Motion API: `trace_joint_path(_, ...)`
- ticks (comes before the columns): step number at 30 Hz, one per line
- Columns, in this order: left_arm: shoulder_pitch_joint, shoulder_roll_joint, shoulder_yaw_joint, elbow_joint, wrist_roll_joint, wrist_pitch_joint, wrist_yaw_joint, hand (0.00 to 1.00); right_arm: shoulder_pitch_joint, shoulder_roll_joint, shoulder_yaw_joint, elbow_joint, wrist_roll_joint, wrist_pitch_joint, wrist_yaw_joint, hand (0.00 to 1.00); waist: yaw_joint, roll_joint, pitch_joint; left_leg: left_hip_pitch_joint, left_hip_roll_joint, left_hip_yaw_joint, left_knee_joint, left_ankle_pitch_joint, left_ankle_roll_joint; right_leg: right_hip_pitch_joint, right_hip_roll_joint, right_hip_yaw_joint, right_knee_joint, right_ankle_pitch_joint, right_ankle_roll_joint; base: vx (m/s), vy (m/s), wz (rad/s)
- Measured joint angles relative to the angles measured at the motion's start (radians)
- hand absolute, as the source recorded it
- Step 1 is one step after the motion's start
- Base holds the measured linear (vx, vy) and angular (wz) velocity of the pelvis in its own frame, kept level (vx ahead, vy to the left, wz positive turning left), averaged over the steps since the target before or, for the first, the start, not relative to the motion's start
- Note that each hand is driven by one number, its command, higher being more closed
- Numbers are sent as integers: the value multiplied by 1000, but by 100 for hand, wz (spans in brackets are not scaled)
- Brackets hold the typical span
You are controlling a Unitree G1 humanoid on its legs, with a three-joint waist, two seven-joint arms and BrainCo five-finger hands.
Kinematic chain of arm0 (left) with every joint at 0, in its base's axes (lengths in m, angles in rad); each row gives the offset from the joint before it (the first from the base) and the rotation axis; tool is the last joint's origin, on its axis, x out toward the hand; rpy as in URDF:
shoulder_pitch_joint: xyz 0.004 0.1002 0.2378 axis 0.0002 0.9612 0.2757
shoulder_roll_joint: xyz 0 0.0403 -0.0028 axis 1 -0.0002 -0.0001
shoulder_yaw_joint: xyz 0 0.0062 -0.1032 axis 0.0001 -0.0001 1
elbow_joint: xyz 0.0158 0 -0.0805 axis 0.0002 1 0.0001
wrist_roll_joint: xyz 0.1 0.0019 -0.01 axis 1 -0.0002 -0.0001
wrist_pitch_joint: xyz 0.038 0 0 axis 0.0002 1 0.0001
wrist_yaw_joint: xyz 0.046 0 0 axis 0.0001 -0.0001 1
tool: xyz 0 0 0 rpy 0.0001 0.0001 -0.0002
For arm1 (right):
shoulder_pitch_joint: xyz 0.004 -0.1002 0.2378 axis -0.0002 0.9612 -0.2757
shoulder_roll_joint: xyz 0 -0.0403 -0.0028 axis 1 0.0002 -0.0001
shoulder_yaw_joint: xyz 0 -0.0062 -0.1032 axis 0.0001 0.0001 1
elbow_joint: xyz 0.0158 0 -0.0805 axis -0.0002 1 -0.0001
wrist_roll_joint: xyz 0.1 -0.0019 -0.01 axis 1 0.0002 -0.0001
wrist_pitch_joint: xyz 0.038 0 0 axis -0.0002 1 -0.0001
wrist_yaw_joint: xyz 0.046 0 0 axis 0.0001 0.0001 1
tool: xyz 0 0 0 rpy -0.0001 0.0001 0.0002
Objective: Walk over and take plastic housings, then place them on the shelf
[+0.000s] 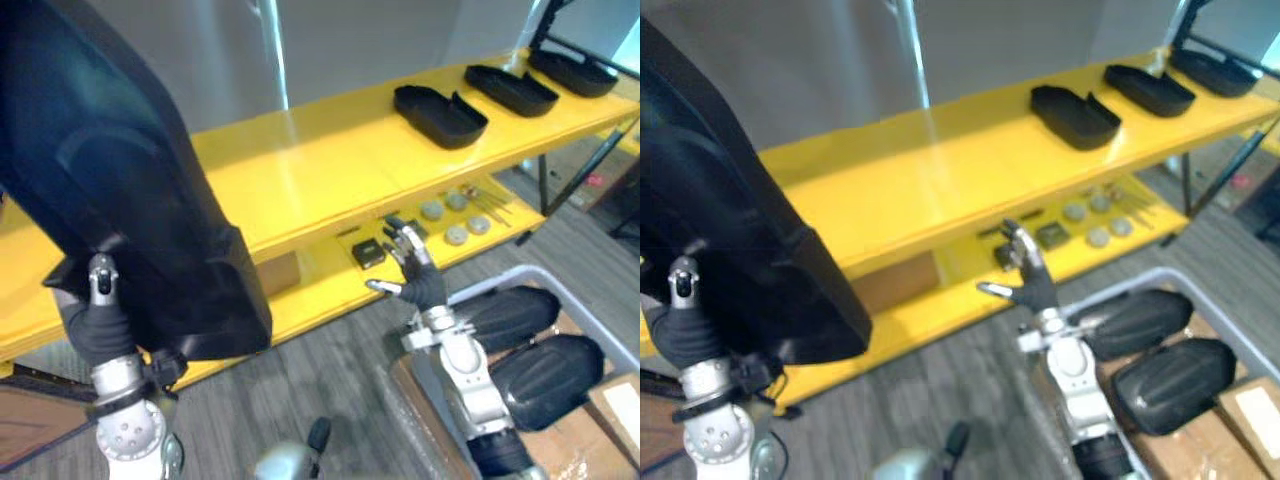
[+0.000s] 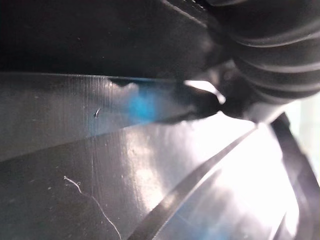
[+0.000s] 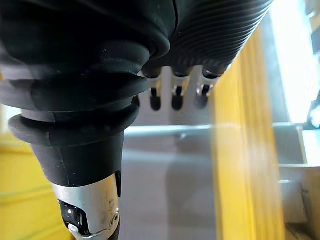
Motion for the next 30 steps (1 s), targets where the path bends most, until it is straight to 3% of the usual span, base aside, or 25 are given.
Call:
trace_joint_path(5,7,-4,6,-19,7,-1,-3,100,30,17,-28,-60,1,-4,-1,0,-5,-1,11,-4,19,69,50,-31,7,24,-2,-21,0,-29,-7,-99,-44,3)
trace_joint_path(7,9,-18,23,-41,31,-3,-8,100,30,33,-50,-61,-1,-8,-5,0,-1,-12,15,-29,12,99,105,-54,21,26,-16,-45,19,-54,-1,3,35,34)
trace_joint_path(10,30,-34,87,-82,29,-15,-20,100,31,60,-56,-58,-12,-17,-30,0,9,-51,9,-62,-13,146,203,-144,41,37,-54,-53,44,-76,37,105,62,14)
trace_joint_path(11,32,-41,90,-81,30,-26,-22,100,29,57,-59,-57,-13,-24,-38,0,7,-47,6,-66,-14,145,223,-170,47,6,-71,-39,162,-65,47,196,91,21)
trace_joint_path(12,30,-42,81,-81,30,-25,-22,100,34,53,-72,-52,-13,-26,-51,0,1,-31,-2,-67,-13,129,238,-185,62,-84,-111,4,362,-27,11,188,135,28)
trace_joint_path(13,17,-21,81,-81,38,-24,-21,100,33,57,-88,-43,-13,-28,-64,0,-4,-34,0,-46,-17,120,226,-197,70,-170,-145,61,541,42,-33,177,173,26)
trace_joint_path(14,10,-7,81,-80,40,-21,-16,100,30,58,-93,-30,-13,-35,-68,0,-5,-36,2,-28,-21,113,216,-201,75,-210,-158,91,618,59,-50,267,146,21)
trace_joint_path(16,-18,20,70,-71,38,-6,13,100,31,58,-126,-12,-13,-49,-69,0,-35,-25,4,49,-25,61,186,-209,76,-290,-147,163,745,28,-55,323,95,40)
trace_joint_path(19,-77,51,53,-45,37,11,26,100,30,50,-182,-30,-12,-62,-71,0,-60,-13,1,99,-21,-3,164,-210,72,-350,-89,213,588,-13,-57,241,24,61)
trace_joint_path(20,-113,73,44,-22,36,26,33,100,26,34,-216,-41,-10,-62,-70,0,-63,-4,1,115,-18,-25,155,-212,69,-376,-51,267,442,-11,-49,245,-31,78)
trace_joint_path(21,-140,87,43,2,34,43,39,100,21,8,-241,-51,-7,-62,-70,0,-73,-5,-3,126,-19,-63,158,-222,64,-393,-17,343,302,8,-20,255,-54,85)
trace_joint_path(24,-156,87,38,60,26,79,47,100,19,-27,-291,-76,10,-60,-68,0,-91,-8,-7,176,-27,-143,158,-248,39,-417,8,435,158,52,29,310,-159,101)
trace_joint_path(27,-125,87,14,61,29,88,45,100,20,-28,-320,-101,51,-60,-49,0,-91,-38,-32,194,-33,-165,161,-280,-6,-385,7,451,71,142,7,313,-240,92)
trace_joint_path(28,-114,85,2,60,28,88,44,100,19,-30,-325,-122,60,-62,-41,0,-92,-52,-44,193,-34,-157,174,-316,-22,-350,5,446,27,245,16,305,-261,93)
trace_joint_path(29,-109,61,-12,67,29,88,40,100,15,-41,-329,-124,60,-61,-38,0,-93,-25,-46,191,-7,-153,192,-341,-20,-335,21,411,24,245,13,275,-229,102)
trace_joint_path(30,-84,38,-36,61,28,87,36,100,15,-48,-331,-131,60,-59,-34,0,-95,5,-60,170,51,-87,212,-373,-44,-299,42,370,-12,242,0,228,-216,100)
